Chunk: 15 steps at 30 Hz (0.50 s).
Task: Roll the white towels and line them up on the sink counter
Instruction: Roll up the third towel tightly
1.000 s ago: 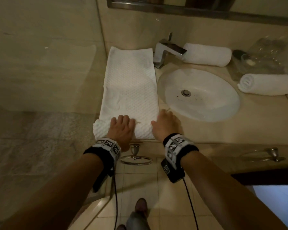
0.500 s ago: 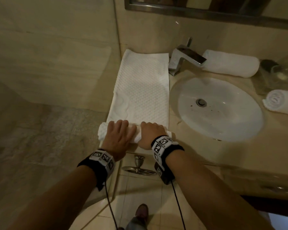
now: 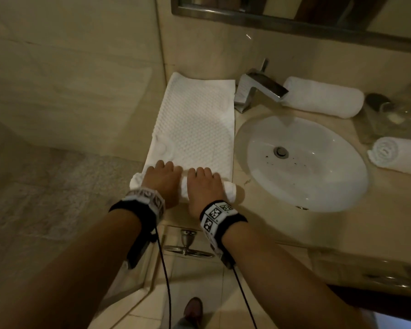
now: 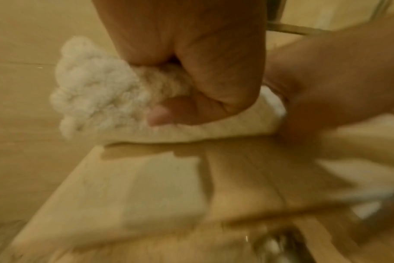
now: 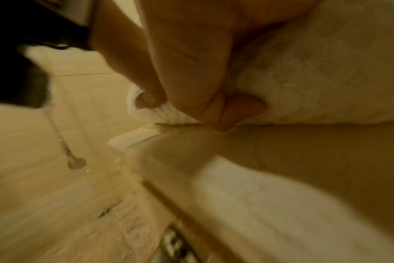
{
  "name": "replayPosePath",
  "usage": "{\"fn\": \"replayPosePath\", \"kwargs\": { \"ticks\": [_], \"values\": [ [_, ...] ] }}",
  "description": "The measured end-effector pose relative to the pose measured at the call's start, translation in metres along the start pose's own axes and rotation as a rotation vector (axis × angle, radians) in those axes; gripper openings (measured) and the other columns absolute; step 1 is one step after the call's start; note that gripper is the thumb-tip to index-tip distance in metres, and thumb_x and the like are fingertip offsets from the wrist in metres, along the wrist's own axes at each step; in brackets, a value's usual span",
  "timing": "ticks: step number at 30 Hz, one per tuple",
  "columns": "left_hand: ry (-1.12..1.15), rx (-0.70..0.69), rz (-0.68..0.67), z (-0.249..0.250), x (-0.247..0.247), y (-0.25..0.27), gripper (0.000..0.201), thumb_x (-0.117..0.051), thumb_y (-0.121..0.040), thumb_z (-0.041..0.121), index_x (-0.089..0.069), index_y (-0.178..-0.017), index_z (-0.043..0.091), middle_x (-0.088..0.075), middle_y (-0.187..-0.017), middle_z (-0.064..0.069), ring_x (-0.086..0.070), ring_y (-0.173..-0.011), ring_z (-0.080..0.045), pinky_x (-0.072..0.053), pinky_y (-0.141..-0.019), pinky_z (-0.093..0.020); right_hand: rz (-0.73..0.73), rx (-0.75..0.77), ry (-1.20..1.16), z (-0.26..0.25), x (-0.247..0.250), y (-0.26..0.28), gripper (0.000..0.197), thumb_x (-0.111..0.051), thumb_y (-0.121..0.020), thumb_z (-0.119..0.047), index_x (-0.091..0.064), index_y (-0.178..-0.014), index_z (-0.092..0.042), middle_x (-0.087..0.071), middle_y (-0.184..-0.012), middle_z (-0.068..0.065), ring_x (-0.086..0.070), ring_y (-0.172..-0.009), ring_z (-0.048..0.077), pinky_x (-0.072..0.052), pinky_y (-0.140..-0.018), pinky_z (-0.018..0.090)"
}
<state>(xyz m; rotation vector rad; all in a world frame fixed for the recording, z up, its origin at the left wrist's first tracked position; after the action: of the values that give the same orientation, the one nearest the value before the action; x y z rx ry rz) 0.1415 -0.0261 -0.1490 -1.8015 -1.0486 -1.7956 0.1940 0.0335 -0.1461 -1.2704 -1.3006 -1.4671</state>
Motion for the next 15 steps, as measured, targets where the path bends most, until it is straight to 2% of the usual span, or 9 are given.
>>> {"fn": "replayPosePath", "kwargs": {
  "ticks": [3, 5, 6, 8, 10, 12, 14, 15],
  "values": [
    [-0.018, -0.03, 0.219, 0.009, -0.001, 0.023, 0.055, -0.067, -0.07, 0.043, -0.051, -0.112, 0.012, -0.053, -0.102, -0.008, -0.049, -0.093, -0.029, -0.041, -0.086, -0.045, -0.032, -0.007, -0.072, 0.009, 0.001, -0.018, 0.054, -0.065, -0.077, -0.038, -0.045, -0.121, -0.014, -0.054, -0.121, 0.007, -0.05, -0.111, 0.025, -0.039, -0.094, 0.038],
    [-0.024, -0.033, 0.315, 0.011, -0.004, 0.026, 0.058, -0.071, -0.069, 0.041, -0.052, -0.112, 0.007, -0.055, -0.096, -0.012, -0.05, -0.087, -0.031, -0.043, -0.083, -0.048, -0.102, -0.011, -0.14, 0.015, -0.001, -0.026, 0.051, -0.06, -0.079, -0.046, -0.049, -0.116, -0.013, -0.058, -0.116, 0.008, -0.054, -0.106, 0.026, -0.041, -0.088, 0.037],
    [-0.013, -0.022, 0.318, 0.009, -0.001, 0.021, 0.052, -0.071, -0.071, 0.036, -0.052, -0.111, 0.01, -0.055, -0.094, -0.011, -0.051, -0.086, -0.03, -0.043, -0.081, -0.047, -0.131, -0.02, -0.159, 0.017, -0.001, -0.029, 0.049, -0.059, -0.08, -0.047, -0.05, -0.114, -0.013, -0.059, -0.114, 0.008, -0.055, -0.104, 0.027, -0.041, -0.086, 0.037],
    [0.002, 0.038, 0.204, 0.005, 0.004, 0.004, 0.039, -0.064, -0.077, 0.031, -0.05, -0.111, 0.019, -0.057, -0.1, -0.005, -0.052, -0.094, -0.027, -0.04, -0.084, -0.043, -0.122, -0.041, -0.141, 0.018, 0.0, -0.03, 0.048, -0.059, -0.08, -0.041, -0.049, -0.116, -0.012, -0.058, -0.115, 0.009, -0.054, -0.106, 0.028, -0.041, -0.088, 0.038],
    [-0.019, 0.041, 0.105, 0.005, 0.005, -0.014, 0.035, -0.058, -0.08, 0.035, -0.049, -0.112, 0.025, -0.058, -0.107, -0.001, -0.052, -0.103, -0.024, -0.036, -0.091, -0.041, -0.002, -0.047, -0.019, 0.011, 0.004, -0.022, 0.05, -0.059, -0.08, -0.032, -0.043, -0.123, -0.013, -0.05, -0.121, 0.01, -0.047, -0.111, 0.028, -0.036, -0.097, 0.042],
    [-0.06, 0.009, 0.049, 0.005, 0.008, -0.028, 0.035, -0.056, -0.082, 0.037, -0.049, -0.115, 0.028, -0.06, -0.11, 0.001, -0.054, -0.105, -0.022, -0.037, -0.093, -0.042, 0.068, -0.017, 0.105, 0.001, 0.005, -0.011, 0.063, -0.064, -0.073, -0.023, -0.034, -0.128, -0.013, -0.041, -0.123, 0.01, -0.04, -0.113, 0.028, -0.029, -0.102, 0.046],
    [-0.07, -0.016, -0.024, 0.005, 0.005, -0.033, 0.038, -0.056, -0.082, 0.038, -0.048, -0.118, 0.027, -0.061, -0.111, 0.001, -0.055, -0.106, -0.022, -0.037, -0.094, -0.042, 0.071, 0.0, 0.139, -0.002, 0.0, -0.005, 0.075, -0.069, -0.066, -0.017, -0.03, -0.13, -0.012, -0.039, -0.123, 0.01, -0.039, -0.111, 0.027, -0.029, -0.1, 0.044],
    [-0.061, -0.02, -0.041, 0.004, 0.004, -0.034, 0.041, -0.057, -0.081, 0.039, -0.046, -0.118, 0.026, -0.06, -0.112, 0.001, -0.055, -0.106, -0.022, -0.037, -0.094, -0.042, 0.09, -0.005, 0.122, 0.0, 0.001, -0.009, 0.072, -0.069, -0.067, -0.016, -0.032, -0.13, -0.012, -0.04, -0.123, 0.009, -0.04, -0.111, 0.027, -0.031, -0.098, 0.042]
  ]
}}
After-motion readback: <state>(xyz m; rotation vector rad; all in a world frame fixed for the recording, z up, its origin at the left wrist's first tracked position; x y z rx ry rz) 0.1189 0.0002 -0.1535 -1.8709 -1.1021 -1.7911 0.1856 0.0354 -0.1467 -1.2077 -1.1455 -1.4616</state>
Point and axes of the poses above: each hand's wrist, its own y-axis away from the middle knuckle, its own x-axis out of the back of the hand, z = x × y, the point moved 8 cm from there along -y, towards the middle knuckle
